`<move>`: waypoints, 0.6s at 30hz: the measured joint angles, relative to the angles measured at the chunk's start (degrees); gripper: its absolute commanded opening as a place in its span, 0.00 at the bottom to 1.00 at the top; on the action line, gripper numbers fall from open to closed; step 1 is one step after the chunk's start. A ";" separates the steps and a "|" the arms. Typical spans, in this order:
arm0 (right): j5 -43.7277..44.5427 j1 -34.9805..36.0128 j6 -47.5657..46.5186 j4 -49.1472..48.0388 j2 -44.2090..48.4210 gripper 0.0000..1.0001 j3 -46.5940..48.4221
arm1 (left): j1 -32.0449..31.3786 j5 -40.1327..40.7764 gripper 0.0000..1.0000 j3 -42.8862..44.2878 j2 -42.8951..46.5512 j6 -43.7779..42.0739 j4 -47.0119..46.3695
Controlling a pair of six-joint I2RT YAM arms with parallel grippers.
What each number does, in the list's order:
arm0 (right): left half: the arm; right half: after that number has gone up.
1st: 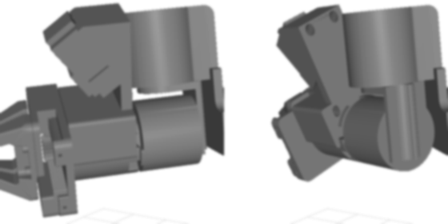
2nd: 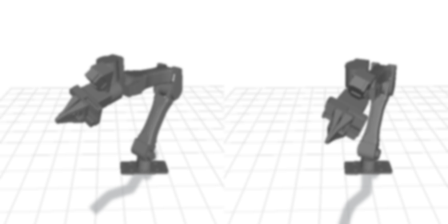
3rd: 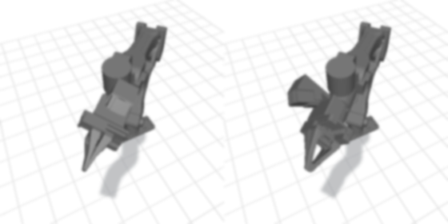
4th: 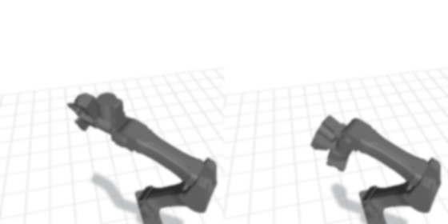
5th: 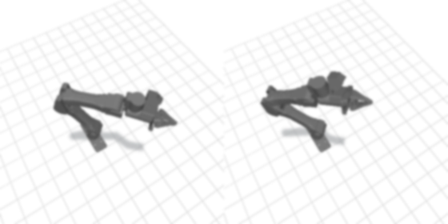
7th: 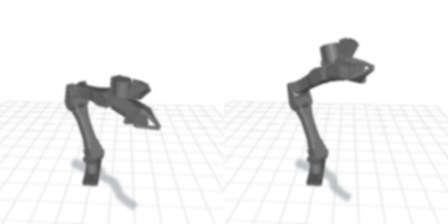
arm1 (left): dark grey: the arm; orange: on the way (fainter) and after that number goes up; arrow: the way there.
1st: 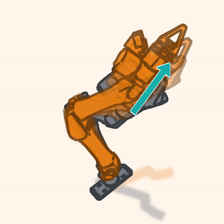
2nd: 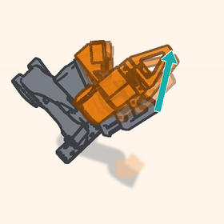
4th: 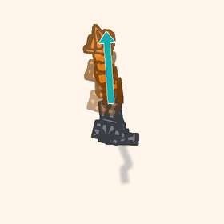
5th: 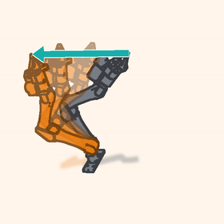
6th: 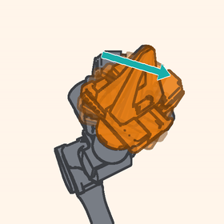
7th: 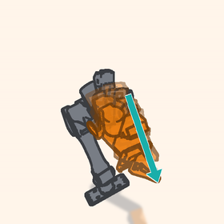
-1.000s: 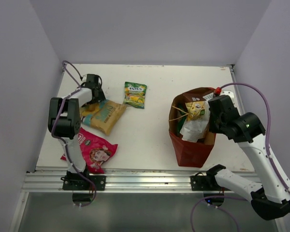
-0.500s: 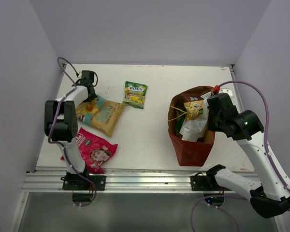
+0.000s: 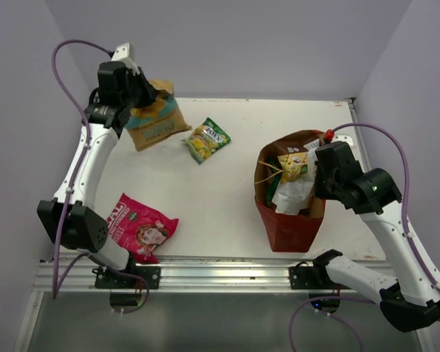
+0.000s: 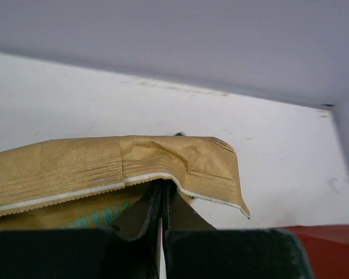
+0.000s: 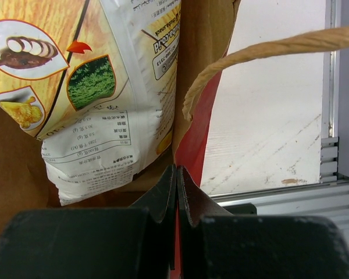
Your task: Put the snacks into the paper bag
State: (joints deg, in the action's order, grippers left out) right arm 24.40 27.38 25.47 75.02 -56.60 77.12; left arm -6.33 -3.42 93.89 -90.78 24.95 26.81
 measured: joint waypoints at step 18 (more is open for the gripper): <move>-0.20 0.00 0.02 -0.07 1.27 0.00 -0.02 | -30.14 -32.96 0.00 23.37 -4.26 24.02 -30.49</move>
State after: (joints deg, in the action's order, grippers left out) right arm 24.21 27.38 25.50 74.96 -55.33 77.10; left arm -36.47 -36.38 117.25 -95.04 48.97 -3.68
